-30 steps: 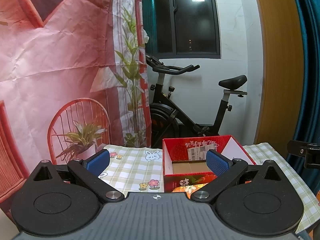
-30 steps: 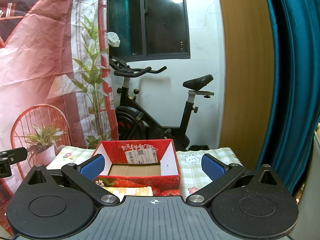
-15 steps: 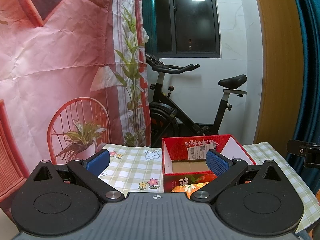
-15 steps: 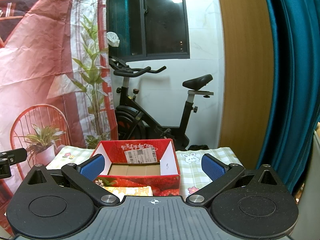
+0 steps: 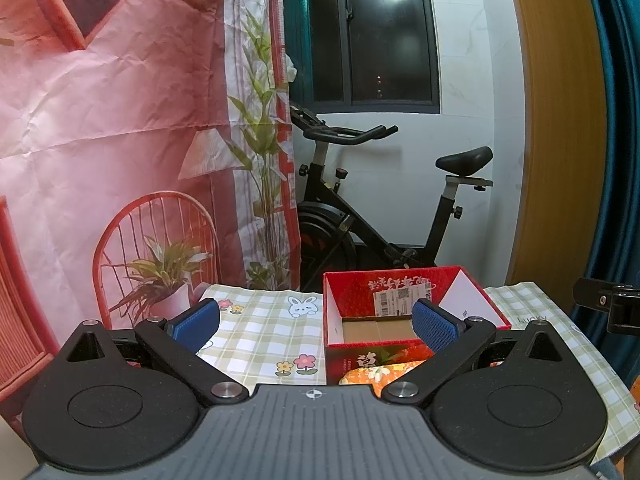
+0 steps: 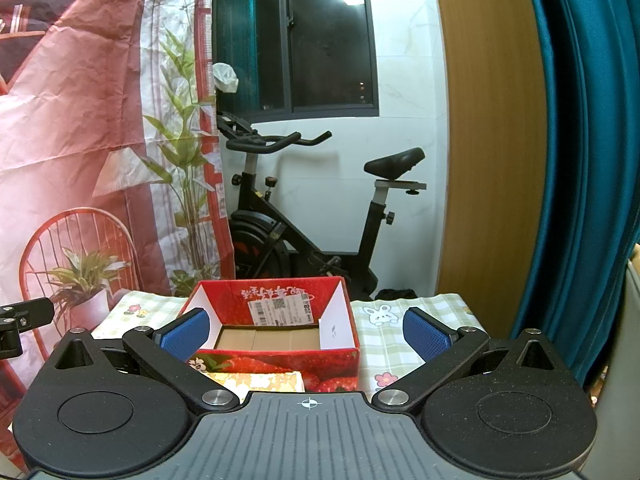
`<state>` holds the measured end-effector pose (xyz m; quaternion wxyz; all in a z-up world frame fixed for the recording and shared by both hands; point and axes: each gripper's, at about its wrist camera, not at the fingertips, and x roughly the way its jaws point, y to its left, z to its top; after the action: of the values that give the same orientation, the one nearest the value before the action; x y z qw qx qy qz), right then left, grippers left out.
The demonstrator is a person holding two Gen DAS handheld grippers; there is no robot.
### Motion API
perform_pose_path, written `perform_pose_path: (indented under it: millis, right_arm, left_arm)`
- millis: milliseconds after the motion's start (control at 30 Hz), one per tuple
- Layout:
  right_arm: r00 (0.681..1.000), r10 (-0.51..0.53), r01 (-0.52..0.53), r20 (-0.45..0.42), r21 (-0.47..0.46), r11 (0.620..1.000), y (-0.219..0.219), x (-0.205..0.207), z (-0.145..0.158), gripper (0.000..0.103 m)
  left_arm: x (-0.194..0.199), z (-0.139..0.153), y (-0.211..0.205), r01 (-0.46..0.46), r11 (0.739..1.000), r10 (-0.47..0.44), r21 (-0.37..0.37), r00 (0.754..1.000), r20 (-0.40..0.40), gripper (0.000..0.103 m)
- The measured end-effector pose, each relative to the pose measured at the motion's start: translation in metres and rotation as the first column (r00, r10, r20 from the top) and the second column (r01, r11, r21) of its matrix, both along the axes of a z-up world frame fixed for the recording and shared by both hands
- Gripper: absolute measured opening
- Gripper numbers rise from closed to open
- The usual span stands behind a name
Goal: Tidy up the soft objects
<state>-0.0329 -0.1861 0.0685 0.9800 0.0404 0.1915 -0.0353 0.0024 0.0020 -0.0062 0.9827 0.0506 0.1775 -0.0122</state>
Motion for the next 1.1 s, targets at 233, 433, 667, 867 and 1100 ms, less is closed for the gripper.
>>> perform_pose_path:
  millis: [233,433,667,867,1100]
  right_arm:
    - [1.0,0.0,0.0,0.0,-0.001,1.0,-0.001,0.0,0.001,0.103]
    - [1.0,0.0,0.0,-0.001,-0.001,1.0,-0.001,-0.001,0.001,0.103]
    - [1.0,0.0,0.0,-0.001,-0.001,1.0,-0.001,-0.001,0.0,0.103]
    - [1.0,0.0,0.0,-0.002,0.0,1.0,-0.002,-0.002,-0.001,0.103]
    - [0.999,0.034,-0.034,0.034,0.007,0.999,-0.005,-0.004,-0.008,0.103]
  left_arm:
    - [0.001,-0.001,0.001,0.0,1.0,0.0,-0.005,1.0,-0.003,0.103]
    - [0.002,-0.001,0.001,0.001,1.0,-0.001,-0.006,1.0,-0.009,0.103]
    - [0.001,-0.002,0.0,0.002,1.0,-0.002,-0.008,1.0,-0.01,0.103]
    - [0.001,-0.003,0.001,0.016,1.0,-0.016,-0.015,1.0,-0.014,0.103]
    - [0.008,-0.011,0.002,0.04,0.998,-0.042,-0.039,0.997,-0.067,0.103]
